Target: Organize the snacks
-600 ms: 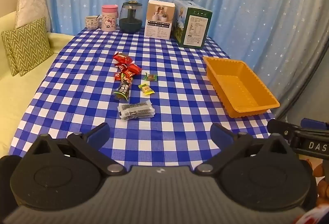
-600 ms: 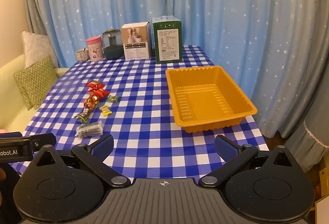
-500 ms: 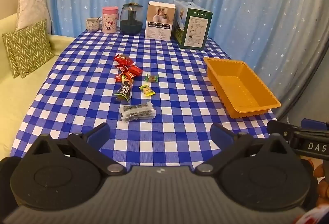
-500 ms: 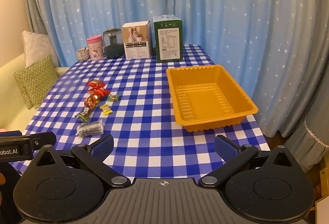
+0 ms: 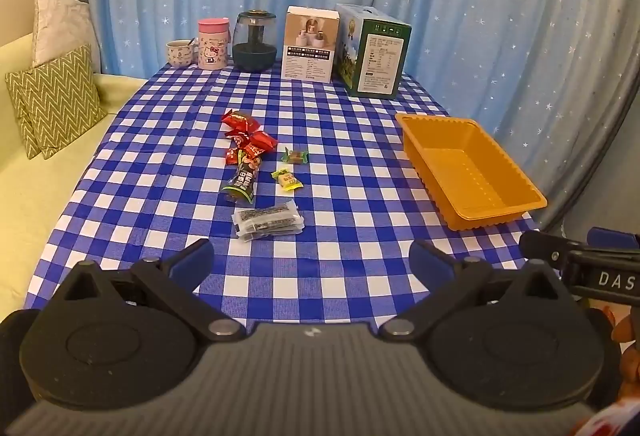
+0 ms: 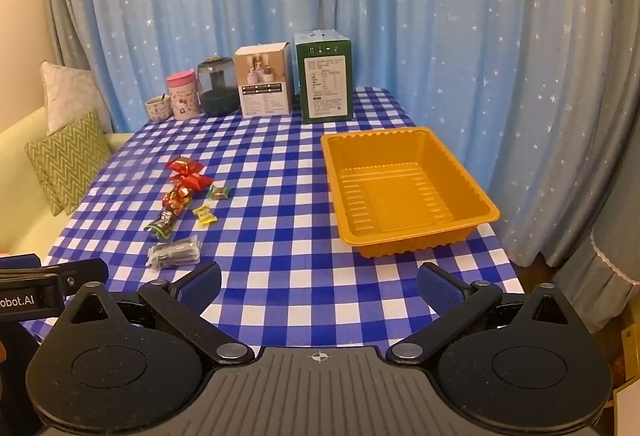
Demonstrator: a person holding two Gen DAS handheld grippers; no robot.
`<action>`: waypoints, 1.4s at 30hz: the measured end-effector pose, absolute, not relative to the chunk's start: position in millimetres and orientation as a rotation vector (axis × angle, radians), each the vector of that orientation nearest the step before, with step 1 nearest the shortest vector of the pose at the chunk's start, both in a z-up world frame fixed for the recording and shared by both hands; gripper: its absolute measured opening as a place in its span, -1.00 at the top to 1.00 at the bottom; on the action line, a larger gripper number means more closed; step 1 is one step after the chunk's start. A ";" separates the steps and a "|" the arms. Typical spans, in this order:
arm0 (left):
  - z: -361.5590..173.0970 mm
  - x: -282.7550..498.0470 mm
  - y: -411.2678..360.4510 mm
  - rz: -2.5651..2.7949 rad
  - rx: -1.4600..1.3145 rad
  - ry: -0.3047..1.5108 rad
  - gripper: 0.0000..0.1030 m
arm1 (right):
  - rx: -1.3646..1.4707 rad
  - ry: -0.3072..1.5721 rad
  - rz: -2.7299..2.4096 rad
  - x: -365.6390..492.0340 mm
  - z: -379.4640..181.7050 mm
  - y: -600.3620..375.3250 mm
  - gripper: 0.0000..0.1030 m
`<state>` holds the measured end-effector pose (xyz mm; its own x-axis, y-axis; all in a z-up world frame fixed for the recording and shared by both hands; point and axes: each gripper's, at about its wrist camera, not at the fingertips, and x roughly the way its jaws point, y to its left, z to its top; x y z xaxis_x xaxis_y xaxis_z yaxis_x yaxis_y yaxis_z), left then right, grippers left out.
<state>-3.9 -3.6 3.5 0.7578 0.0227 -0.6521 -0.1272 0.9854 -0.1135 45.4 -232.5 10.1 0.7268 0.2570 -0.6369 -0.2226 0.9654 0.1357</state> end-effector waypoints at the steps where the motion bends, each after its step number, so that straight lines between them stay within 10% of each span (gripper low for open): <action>1: 3.2 -4.2 -2.8 0.082 -0.156 0.707 -1.00 | 0.053 0.710 0.265 45.5 10.3 -232.5 -1.00; 42: 7.2 -5.2 -1.6 0.081 -0.158 0.704 -1.00 | 0.053 0.706 0.251 49.1 9.5 -234.7 -1.00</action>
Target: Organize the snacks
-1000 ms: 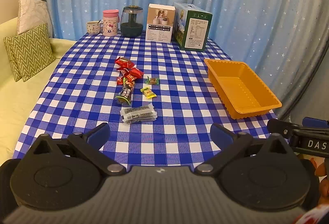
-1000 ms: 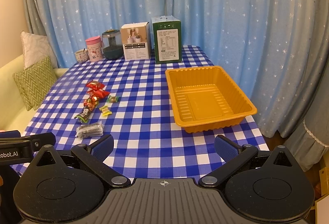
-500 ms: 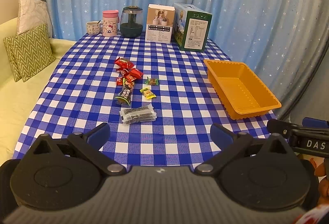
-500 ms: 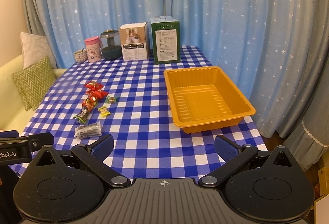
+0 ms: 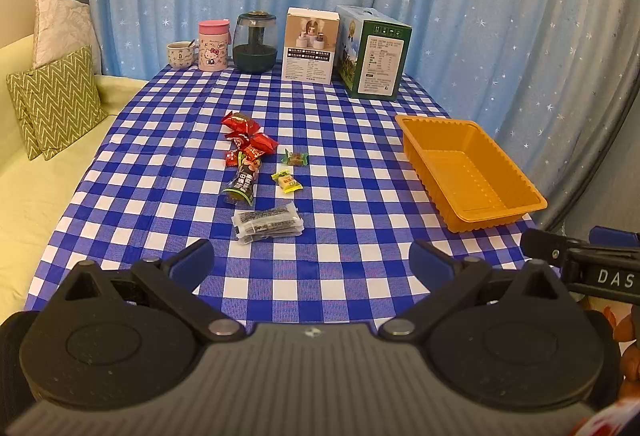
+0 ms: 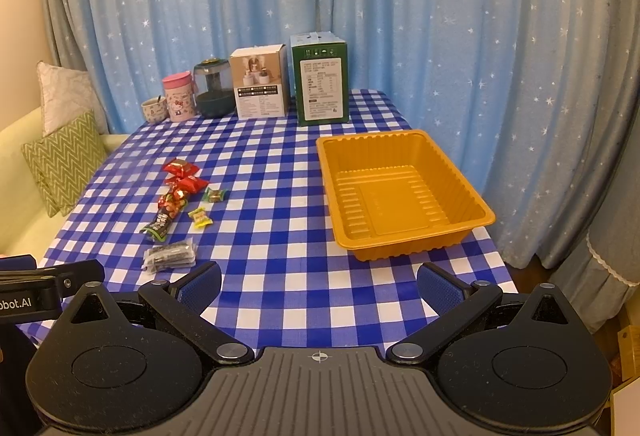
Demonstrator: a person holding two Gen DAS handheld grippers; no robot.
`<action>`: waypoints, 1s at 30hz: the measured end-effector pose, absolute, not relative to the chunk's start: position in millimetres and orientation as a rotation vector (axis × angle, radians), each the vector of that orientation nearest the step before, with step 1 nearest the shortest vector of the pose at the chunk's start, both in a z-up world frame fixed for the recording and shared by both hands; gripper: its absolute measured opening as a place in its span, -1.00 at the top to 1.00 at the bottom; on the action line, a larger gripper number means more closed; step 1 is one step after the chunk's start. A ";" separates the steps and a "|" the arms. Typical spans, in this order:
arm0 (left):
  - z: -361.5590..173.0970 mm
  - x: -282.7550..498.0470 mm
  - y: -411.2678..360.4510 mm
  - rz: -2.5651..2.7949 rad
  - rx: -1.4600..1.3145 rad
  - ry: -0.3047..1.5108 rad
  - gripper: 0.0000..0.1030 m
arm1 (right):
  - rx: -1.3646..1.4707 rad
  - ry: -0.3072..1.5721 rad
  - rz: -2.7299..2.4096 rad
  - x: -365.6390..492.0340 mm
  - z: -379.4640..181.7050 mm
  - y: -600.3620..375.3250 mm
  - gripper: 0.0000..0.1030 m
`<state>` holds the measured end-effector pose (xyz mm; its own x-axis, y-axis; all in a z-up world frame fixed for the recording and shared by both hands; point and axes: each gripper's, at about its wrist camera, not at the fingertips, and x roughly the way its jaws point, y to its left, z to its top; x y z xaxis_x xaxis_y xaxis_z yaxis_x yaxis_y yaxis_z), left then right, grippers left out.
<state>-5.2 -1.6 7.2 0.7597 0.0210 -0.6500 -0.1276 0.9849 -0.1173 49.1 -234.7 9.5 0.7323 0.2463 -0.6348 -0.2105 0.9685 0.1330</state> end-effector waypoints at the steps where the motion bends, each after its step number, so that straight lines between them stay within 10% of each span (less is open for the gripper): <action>1: 7.6 -5.4 -1.2 0.081 -0.158 0.704 -1.00 | 0.054 0.705 0.251 48.9 9.7 -234.4 -1.00; 30: 6.6 -4.0 -3.6 0.083 -0.159 0.707 -1.00 | 0.053 0.706 0.249 51.0 7.9 -237.8 -1.00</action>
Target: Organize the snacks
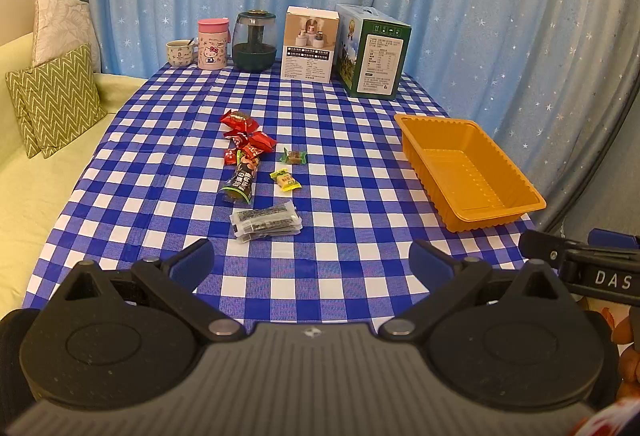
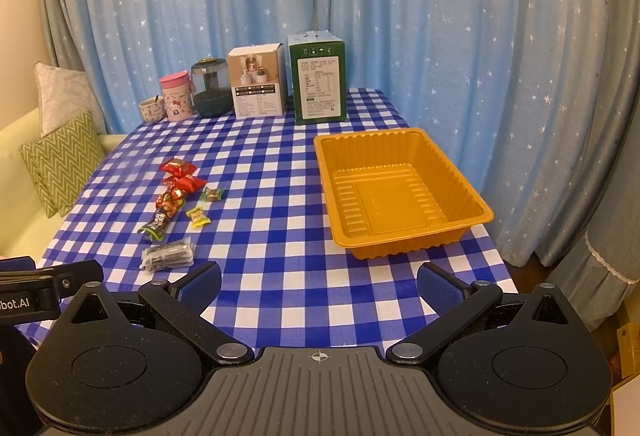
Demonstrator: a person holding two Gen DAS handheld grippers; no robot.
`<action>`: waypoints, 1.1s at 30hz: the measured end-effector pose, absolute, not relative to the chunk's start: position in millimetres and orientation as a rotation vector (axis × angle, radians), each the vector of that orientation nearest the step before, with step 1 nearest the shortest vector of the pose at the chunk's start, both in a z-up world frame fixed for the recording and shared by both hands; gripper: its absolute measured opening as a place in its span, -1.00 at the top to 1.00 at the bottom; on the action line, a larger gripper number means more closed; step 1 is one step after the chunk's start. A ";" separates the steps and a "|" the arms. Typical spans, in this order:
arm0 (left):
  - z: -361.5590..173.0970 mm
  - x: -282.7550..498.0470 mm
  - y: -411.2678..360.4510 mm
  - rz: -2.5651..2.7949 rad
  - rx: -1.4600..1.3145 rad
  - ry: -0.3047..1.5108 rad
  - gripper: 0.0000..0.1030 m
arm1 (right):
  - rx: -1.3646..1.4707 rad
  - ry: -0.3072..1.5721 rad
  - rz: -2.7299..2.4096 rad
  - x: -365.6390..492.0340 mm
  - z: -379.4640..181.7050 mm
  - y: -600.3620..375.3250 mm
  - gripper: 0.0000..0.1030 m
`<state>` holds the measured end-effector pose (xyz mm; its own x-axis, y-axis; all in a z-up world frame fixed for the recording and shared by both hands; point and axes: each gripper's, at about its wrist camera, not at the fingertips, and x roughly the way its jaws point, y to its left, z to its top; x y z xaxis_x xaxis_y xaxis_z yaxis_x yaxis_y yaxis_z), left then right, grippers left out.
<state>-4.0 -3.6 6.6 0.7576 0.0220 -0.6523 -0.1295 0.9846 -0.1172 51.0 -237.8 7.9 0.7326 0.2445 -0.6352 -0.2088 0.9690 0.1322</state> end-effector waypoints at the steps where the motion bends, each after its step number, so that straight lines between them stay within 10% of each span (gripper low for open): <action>1: 6.5 -4.1 -3.6 0.082 -0.158 0.707 -1.00 | 0.053 0.706 0.249 51.2 7.7 -238.1 -1.00; 30: -50.7 60.3 61.5 0.032 -0.068 0.811 -0.63 | 0.029 0.719 0.388 92.7 -50.3 -179.5 -0.99; 33: -63.0 77.9 62.4 -0.020 -0.011 0.825 -0.54 | 0.006 0.730 0.409 105.1 -62.8 -170.5 -0.75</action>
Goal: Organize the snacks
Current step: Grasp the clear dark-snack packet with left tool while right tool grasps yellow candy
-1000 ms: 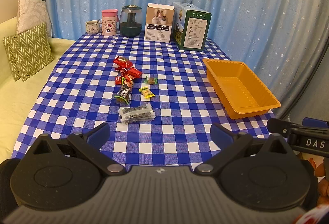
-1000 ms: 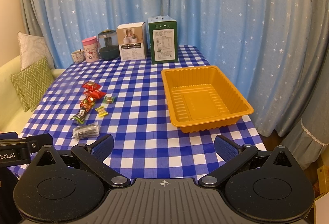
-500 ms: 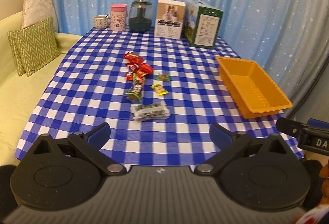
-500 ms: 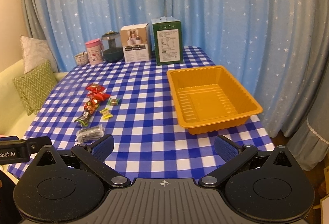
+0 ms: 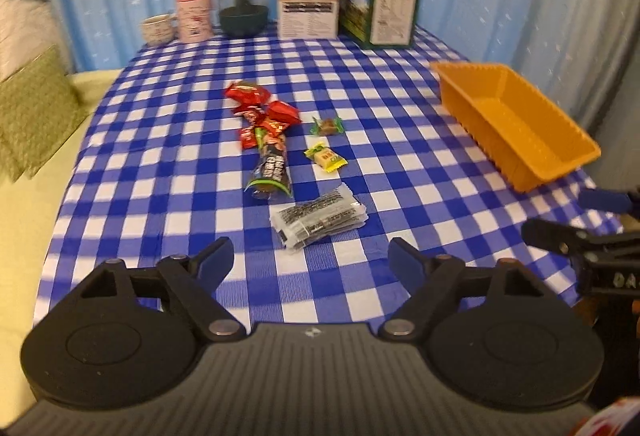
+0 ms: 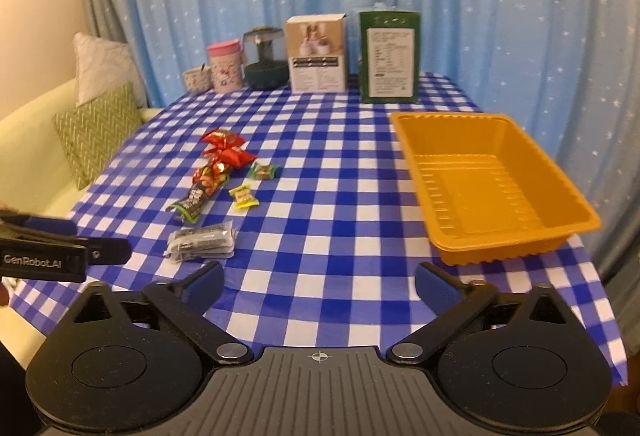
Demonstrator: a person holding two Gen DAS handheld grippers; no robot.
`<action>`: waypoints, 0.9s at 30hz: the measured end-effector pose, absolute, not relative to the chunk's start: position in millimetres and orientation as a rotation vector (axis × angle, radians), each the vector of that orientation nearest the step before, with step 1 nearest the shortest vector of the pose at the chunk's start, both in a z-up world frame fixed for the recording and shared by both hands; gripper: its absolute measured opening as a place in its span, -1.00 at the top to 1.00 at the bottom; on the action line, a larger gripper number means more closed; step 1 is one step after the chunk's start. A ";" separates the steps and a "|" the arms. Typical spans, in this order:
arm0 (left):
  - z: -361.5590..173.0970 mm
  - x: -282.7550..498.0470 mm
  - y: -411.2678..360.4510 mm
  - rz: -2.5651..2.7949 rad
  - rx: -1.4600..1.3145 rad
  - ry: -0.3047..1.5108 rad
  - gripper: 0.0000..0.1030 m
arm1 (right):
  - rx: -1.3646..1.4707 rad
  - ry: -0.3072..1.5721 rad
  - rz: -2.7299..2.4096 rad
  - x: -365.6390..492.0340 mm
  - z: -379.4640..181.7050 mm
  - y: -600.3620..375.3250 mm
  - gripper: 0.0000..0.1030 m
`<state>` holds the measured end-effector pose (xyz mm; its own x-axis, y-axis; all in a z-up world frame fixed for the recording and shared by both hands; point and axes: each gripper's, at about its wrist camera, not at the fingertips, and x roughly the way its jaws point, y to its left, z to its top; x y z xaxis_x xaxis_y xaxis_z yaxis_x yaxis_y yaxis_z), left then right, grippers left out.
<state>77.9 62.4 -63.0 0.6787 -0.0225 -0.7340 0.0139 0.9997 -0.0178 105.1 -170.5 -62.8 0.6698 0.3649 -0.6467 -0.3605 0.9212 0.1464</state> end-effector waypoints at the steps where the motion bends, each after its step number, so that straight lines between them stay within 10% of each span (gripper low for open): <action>1: -67.7 84.1 63.1 -0.039 0.009 0.828 -0.52 | -0.002 0.742 0.415 110.4 -67.6 -168.0 -0.70; 27: -149.8 191.9 58.6 -0.405 0.289 0.939 0.28 | -0.080 0.860 0.520 203.3 -152.3 -131.0 -0.57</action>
<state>191.9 58.6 -149.8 0.5246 -0.2095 -0.8252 0.4559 0.8877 0.0645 203.3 -131.0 -152.3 0.5362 0.4048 -0.7407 -0.4680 0.8728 0.1382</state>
